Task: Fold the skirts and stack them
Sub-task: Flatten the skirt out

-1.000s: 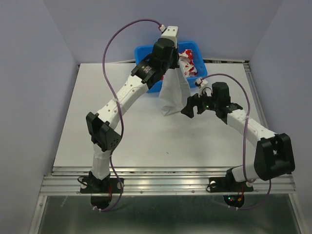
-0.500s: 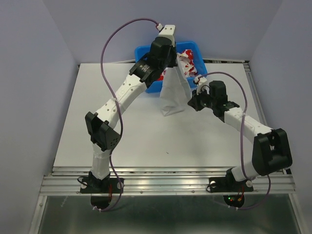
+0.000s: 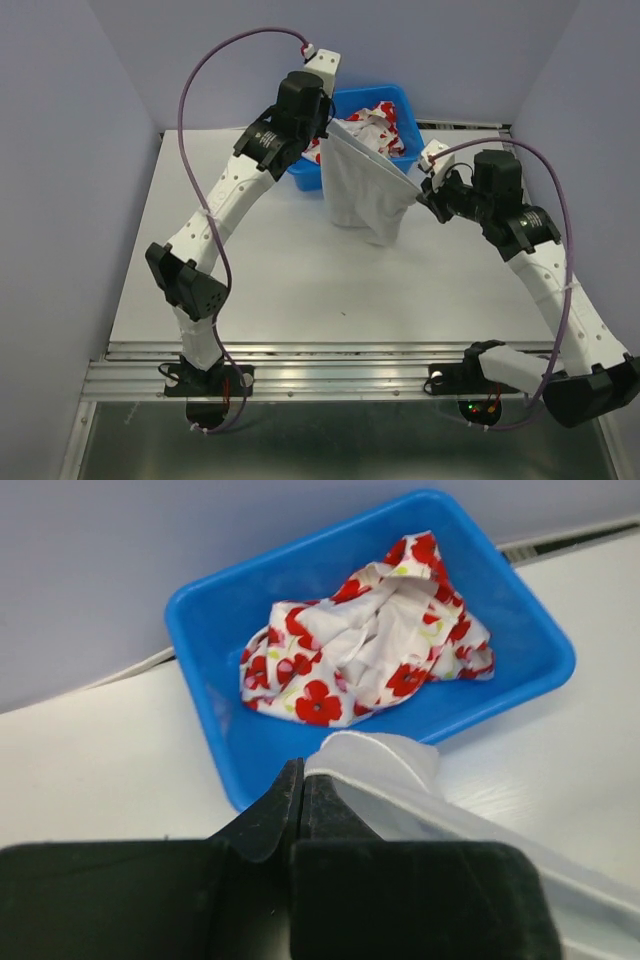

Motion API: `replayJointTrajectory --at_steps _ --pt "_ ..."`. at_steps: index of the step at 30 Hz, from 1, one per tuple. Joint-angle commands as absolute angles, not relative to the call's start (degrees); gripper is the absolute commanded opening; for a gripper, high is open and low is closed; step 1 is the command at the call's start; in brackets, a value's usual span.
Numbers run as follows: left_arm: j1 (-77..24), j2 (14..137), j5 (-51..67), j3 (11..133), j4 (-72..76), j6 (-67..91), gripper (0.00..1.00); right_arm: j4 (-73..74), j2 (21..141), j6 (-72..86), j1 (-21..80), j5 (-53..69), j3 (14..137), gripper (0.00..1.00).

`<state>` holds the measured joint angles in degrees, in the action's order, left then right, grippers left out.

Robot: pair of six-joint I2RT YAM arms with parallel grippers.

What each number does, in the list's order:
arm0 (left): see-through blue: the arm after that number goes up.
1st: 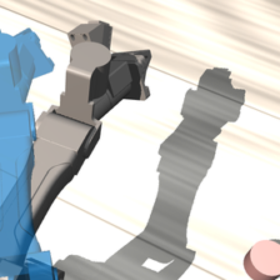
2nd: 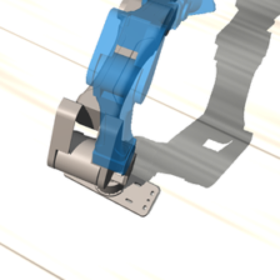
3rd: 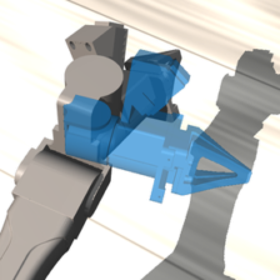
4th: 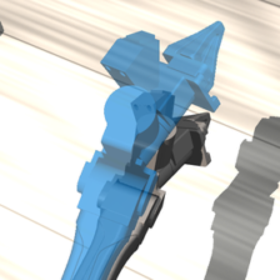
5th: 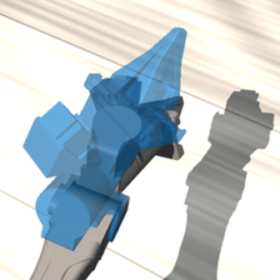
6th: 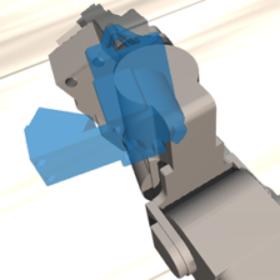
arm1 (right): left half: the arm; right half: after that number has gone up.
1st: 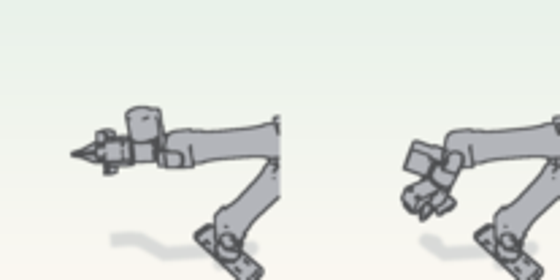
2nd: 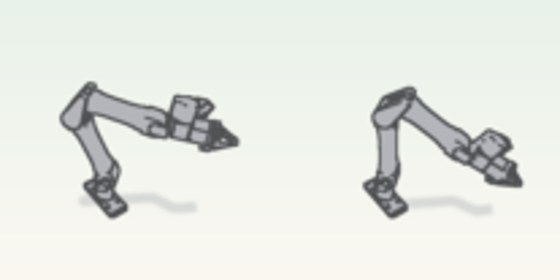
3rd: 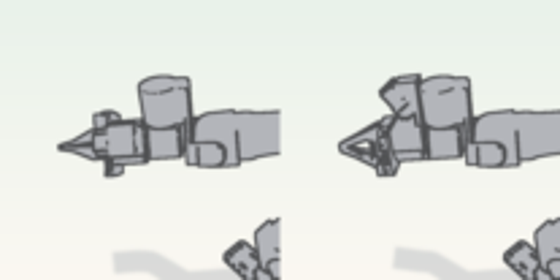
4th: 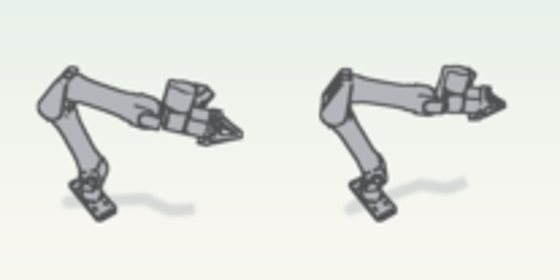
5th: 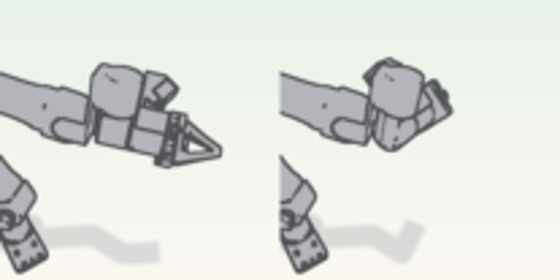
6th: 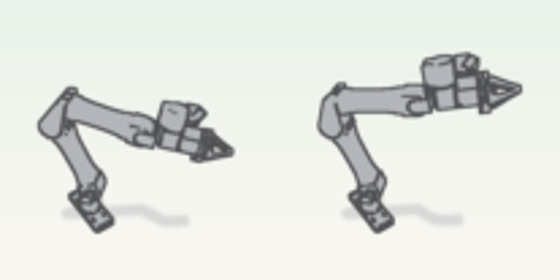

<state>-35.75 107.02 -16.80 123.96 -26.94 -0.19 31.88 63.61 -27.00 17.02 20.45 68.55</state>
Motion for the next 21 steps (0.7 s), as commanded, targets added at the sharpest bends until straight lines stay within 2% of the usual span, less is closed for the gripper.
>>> replayJointTrajectory --at_steps 1,4,7,12,16,21 --pt "-35.25 96.62 -22.93 118.07 -29.7 -10.19 0.0 50.69 62.93 -34.01 17.49 20.11 78.03 0.01" --pt "-34.46 91.17 -23.65 111.65 -29.71 -11.16 0.0 58.17 63.37 -35.94 17.49 21.88 80.76 0.01" --pt "-33.93 87.9 -19.44 109.52 -29.8 -12.65 0.0 60.99 63.63 -36.74 17.49 19.53 81.3 0.01" --pt "-33.93 89.54 -8.55 109.42 -28.22 -11.96 0.0 62.31 62.67 -37.79 17.49 15.83 82.0 0.01" --pt "-34.1 96.14 -0.98 113.81 -26.63 -10.37 0.0 62.49 61.0 -39.02 16.44 10.73 81.21 0.01" --pt "-36.29 108.52 7.27 129.52 -24.7 -7.39 0.0 64.33 59.85 -38.94 15.91 5.11 83.49 0.01"
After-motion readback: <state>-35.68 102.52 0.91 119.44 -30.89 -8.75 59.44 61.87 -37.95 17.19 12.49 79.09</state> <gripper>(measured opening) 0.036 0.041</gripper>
